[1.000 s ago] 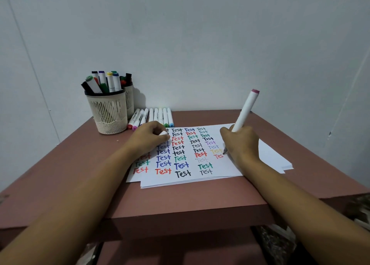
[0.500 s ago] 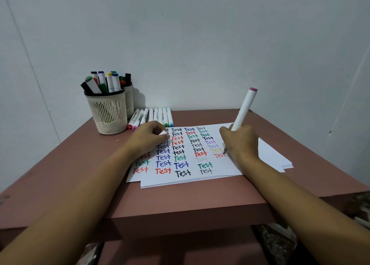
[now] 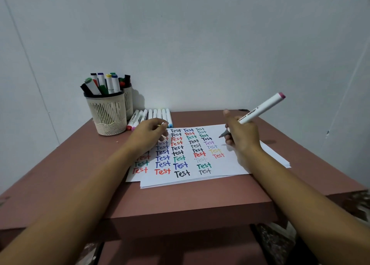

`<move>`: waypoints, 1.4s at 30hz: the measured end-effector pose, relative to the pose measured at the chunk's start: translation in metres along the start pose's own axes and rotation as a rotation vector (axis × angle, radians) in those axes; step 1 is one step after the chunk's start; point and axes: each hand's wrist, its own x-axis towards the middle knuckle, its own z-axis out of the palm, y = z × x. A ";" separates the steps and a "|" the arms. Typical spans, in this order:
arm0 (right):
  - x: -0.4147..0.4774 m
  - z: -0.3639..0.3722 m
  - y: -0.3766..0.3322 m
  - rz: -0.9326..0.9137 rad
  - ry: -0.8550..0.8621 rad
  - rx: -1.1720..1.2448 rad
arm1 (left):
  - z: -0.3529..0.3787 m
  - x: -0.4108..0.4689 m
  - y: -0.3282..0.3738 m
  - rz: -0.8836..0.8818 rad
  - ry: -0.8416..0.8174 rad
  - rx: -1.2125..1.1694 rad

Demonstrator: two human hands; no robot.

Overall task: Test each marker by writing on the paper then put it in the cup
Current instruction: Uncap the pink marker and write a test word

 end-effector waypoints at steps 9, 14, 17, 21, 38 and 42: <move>0.005 0.027 -0.011 0.171 -0.284 0.257 | 0.002 -0.005 0.009 0.002 -0.105 -0.163; 0.004 0.037 0.001 0.154 -0.422 0.305 | 0.002 -0.005 0.007 0.002 -0.113 -0.244; 0.006 0.036 0.005 0.099 -0.503 0.286 | 0.004 -0.004 0.007 -0.004 -0.125 -0.212; 0.005 0.036 0.006 0.059 -0.541 0.296 | 0.004 -0.004 0.006 0.009 -0.125 -0.190; 0.004 0.039 0.007 0.125 -0.611 0.233 | 0.009 -0.003 0.007 0.027 -0.168 -0.338; 0.003 0.039 0.008 0.100 -0.685 0.197 | 0.009 -0.006 0.011 -0.001 -0.224 -0.366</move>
